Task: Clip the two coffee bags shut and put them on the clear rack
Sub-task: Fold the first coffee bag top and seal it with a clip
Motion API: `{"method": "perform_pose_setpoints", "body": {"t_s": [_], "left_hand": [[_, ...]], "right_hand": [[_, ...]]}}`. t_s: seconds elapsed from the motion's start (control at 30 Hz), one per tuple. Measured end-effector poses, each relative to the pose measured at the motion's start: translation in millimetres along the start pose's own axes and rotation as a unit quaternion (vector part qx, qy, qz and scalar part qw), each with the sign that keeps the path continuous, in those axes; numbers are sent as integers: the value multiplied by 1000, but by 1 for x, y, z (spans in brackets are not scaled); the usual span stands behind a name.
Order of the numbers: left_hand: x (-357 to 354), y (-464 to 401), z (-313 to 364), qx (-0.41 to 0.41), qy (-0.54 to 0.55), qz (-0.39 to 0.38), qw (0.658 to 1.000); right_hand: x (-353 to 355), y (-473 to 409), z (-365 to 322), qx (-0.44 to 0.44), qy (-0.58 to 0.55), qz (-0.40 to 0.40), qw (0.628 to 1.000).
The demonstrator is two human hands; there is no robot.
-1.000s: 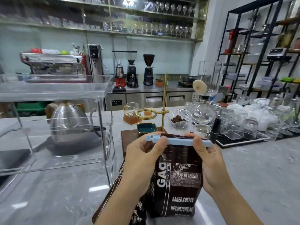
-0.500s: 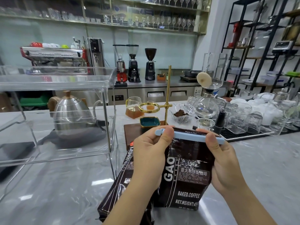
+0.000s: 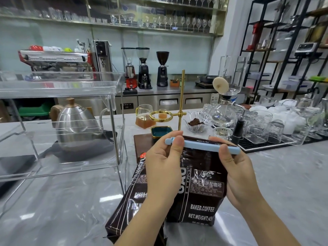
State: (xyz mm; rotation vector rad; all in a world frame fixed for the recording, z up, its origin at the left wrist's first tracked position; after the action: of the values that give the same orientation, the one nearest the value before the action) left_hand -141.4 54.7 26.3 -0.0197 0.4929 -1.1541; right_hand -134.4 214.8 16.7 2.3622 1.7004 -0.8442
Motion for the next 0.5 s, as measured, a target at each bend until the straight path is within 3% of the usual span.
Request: {"method": "perform_pose_setpoints", "body": {"t_s": [0.2, 0.5], "left_hand": [[5, -12, -16, 98, 4, -25, 995], [3, -8, -26, 100, -66, -120, 986]], "right_hand": [[2, 5, 9, 37, 172, -22, 984], [9, 4, 16, -2, 211, -89, 973]]}}
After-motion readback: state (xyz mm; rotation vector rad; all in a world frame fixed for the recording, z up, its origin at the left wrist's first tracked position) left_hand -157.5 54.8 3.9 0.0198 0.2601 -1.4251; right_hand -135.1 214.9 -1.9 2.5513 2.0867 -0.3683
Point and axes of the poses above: each hand's wrist, its own y-axis away from the middle knuckle, its own x-axis out of the back of the hand, z = x × y, the point moved 3 cm from there along -y, towards the middle knuckle, and after that the axes turned 15 degrees about z, right-handed, at the moved point
